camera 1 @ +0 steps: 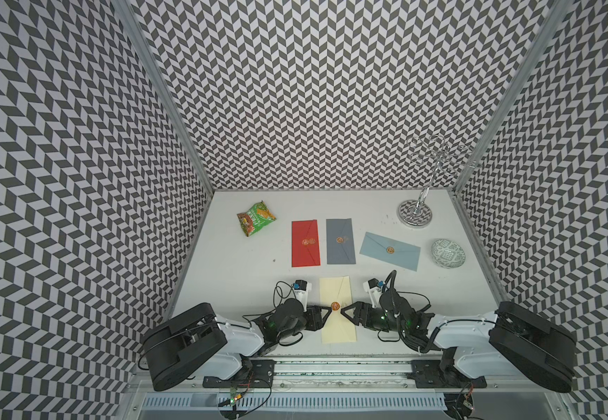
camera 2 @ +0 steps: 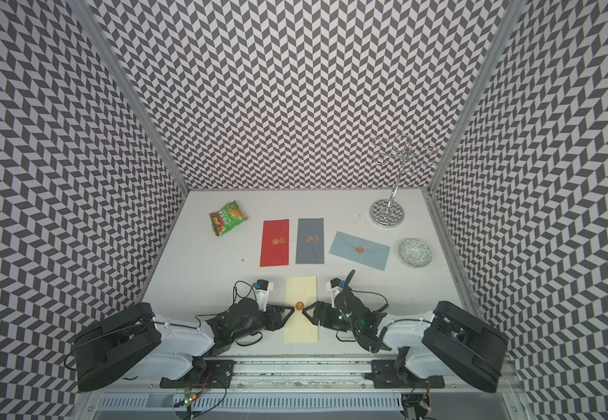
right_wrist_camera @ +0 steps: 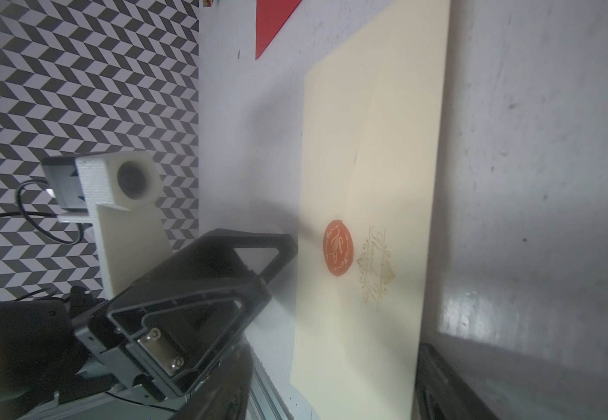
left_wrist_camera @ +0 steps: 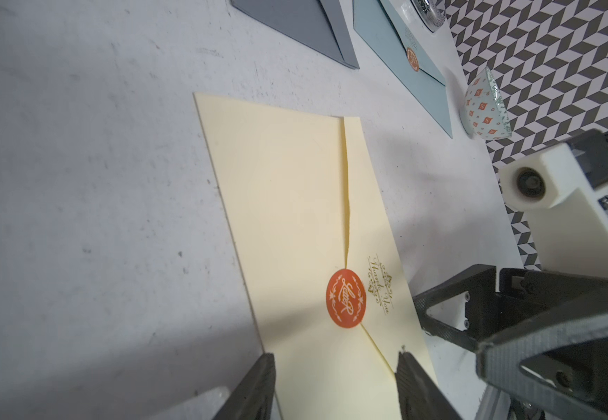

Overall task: Open the envelope
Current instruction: Pick up the envelope from the center of the board.

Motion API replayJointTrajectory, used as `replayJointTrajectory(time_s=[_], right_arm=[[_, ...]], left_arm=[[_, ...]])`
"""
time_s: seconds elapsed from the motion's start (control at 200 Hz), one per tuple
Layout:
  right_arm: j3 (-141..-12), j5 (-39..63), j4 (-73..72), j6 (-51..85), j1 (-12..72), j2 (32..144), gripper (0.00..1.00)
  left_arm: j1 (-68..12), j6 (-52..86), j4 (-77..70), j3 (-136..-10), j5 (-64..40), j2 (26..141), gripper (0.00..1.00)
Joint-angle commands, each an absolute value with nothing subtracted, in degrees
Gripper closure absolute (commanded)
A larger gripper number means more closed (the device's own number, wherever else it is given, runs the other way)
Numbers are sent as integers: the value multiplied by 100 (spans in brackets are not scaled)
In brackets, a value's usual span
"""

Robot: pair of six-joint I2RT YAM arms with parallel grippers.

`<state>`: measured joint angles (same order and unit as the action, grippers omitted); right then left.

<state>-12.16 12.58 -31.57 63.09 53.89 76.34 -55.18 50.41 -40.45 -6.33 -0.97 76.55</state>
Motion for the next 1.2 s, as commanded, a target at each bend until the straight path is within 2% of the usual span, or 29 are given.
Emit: replayJointTrajectory(time_s=[0.0, 0.341, 0.856, 1.192], right_arm=[[-1128, 1284, -3386, 6360, 5435, 7546, 27], [-796, 1308, -4020, 6126, 5439, 7005, 28], [-703, 1621, -4647, 6155, 5439, 7320, 32], [-737, 1714, -4917, 6187, 5439, 7788, 39]], left_arm=[[-5581, 4949, -3834, -651, -119, 7725, 43], [-5616, 4890, -4207, -614, -261, 7745, 44], [-5616, 4953, -4803, -430, -490, 7975, 45], [-5616, 4934, -4948, -470, -600, 8121, 47]])
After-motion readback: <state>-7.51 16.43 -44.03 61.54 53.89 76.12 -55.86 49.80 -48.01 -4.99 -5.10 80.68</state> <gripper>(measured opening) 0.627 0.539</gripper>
